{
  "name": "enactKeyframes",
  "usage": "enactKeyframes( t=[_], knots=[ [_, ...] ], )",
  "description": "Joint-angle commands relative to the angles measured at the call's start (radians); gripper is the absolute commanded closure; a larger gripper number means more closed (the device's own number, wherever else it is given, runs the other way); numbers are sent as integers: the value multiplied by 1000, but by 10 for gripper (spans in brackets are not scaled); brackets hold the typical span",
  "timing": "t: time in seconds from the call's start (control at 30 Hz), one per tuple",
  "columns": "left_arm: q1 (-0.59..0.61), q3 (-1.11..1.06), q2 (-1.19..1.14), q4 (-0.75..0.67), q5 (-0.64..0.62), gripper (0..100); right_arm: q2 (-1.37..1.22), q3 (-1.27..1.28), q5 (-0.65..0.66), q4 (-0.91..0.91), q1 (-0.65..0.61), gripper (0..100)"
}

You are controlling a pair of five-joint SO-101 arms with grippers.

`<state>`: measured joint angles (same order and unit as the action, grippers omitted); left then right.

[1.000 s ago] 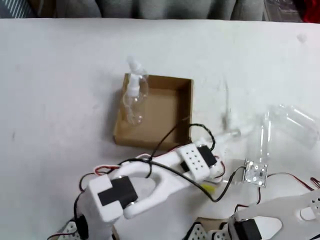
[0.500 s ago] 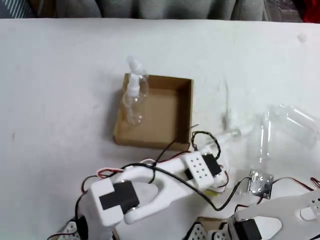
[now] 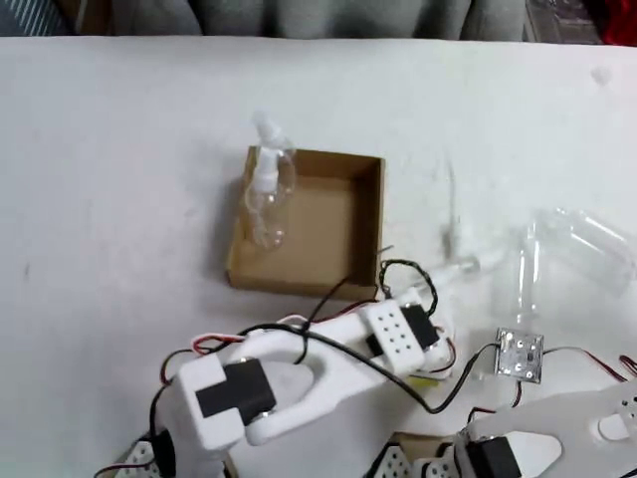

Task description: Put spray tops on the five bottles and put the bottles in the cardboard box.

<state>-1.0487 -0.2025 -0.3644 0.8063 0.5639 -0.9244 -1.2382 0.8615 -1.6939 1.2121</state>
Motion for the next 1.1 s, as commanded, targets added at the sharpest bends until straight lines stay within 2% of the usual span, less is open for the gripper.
enactKeyframes(
  t=[0.0,0.33,0.63,0.83,1.07],
  knots=[
    [27,-11,150,-25,-17,980,16,-40,8,-19,8,984],
    [19,-143,444,-20,-17,980,-45,-49,9,-18,1,984],
    [41,-370,851,-20,-17,980,-47,-49,9,-22,-4,984],
    [156,-534,1178,43,-17,980,-38,-41,8,-25,-8,984],
    [412,-677,1564,114,-18,980,-28,-38,2,-33,-16,984]
  ],
)
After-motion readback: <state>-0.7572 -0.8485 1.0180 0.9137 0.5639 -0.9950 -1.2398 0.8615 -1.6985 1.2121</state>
